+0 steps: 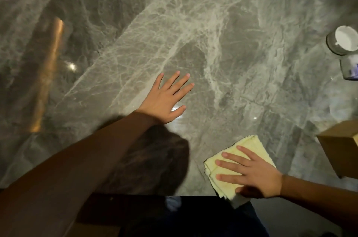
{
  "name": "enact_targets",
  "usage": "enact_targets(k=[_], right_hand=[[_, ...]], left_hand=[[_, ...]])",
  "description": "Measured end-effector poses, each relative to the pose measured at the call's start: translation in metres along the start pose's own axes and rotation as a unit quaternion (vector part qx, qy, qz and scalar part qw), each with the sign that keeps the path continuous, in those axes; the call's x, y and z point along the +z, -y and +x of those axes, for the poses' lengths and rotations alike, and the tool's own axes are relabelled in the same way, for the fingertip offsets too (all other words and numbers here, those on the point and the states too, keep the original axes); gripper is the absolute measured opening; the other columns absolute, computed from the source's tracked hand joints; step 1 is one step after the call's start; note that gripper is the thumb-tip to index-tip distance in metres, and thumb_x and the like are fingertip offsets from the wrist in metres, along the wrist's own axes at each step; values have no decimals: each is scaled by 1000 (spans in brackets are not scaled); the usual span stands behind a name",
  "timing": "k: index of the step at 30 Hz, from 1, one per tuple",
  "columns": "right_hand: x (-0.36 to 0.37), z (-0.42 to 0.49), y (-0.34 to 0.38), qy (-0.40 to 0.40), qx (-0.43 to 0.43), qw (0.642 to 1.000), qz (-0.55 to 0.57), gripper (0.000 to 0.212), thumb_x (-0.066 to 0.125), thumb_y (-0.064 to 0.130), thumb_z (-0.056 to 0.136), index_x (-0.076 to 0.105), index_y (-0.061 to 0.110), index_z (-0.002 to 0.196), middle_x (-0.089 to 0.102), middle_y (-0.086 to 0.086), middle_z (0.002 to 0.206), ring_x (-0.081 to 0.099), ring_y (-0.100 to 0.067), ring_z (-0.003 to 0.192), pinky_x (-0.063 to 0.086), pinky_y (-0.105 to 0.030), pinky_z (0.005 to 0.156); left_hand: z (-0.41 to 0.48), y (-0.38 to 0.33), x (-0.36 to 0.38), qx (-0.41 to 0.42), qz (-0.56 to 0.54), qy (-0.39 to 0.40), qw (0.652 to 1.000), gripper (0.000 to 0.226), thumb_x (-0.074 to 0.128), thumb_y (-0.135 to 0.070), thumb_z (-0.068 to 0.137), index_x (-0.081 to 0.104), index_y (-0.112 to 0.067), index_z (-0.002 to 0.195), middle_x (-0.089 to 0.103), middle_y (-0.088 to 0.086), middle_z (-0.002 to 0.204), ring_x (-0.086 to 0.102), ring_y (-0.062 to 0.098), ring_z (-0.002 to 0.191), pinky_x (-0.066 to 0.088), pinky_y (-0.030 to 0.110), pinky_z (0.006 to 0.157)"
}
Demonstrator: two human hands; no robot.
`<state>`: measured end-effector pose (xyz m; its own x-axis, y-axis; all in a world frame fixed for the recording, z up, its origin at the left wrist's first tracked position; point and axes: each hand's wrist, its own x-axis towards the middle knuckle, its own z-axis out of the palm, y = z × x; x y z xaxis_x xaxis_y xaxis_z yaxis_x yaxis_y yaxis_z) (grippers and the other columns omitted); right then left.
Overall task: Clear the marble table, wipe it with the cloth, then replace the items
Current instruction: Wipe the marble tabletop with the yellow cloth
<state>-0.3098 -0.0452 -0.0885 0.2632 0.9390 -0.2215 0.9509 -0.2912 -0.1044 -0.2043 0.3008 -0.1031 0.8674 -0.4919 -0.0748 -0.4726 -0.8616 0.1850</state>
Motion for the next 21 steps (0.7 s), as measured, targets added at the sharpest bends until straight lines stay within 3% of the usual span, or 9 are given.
enact_targets(k=[4, 7, 13, 21], right_hand=[[8, -18, 0, 13, 34, 999, -14, 64, 42, 56, 92, 25, 36, 150, 16, 0, 161, 18, -26, 147, 16, -53, 114], [11, -24, 1, 6, 76, 997, 2, 58, 33, 54, 94, 30, 35, 149, 21, -1, 160, 22, -26, 146, 20, -54, 112], [9, -40, -7, -13, 289, 955, 68, 56, 26, 53, 98, 27, 34, 150, 25, -2, 158, 22, -26, 146, 23, -56, 111], [12, -47, -44, -39, 326, 941, 81, 53, 24, 53, 99, 33, 33, 148, 27, -2, 158, 21, -25, 147, 19, -51, 115]], left_hand=[[24, -22, -5, 26, -16, -10, 999, 66, 33, -51, 92, 18, -26, 151, 10, -1, 160, 5, 23, 148, 5, 56, 116], [41, -35, -11, 42, -19, -15, 999, 65, 34, -51, 92, 18, -26, 150, 10, -2, 160, 4, 22, 148, 2, 55, 115], [77, -49, -5, 56, -1, 8, 998, 65, 35, -49, 89, 22, -28, 149, 13, -2, 160, 7, 22, 148, 3, 59, 113], [117, -79, 14, 67, 33, 22, 997, 63, 36, -51, 84, 42, -27, 141, 36, -1, 152, 31, 25, 141, 18, 64, 108]])
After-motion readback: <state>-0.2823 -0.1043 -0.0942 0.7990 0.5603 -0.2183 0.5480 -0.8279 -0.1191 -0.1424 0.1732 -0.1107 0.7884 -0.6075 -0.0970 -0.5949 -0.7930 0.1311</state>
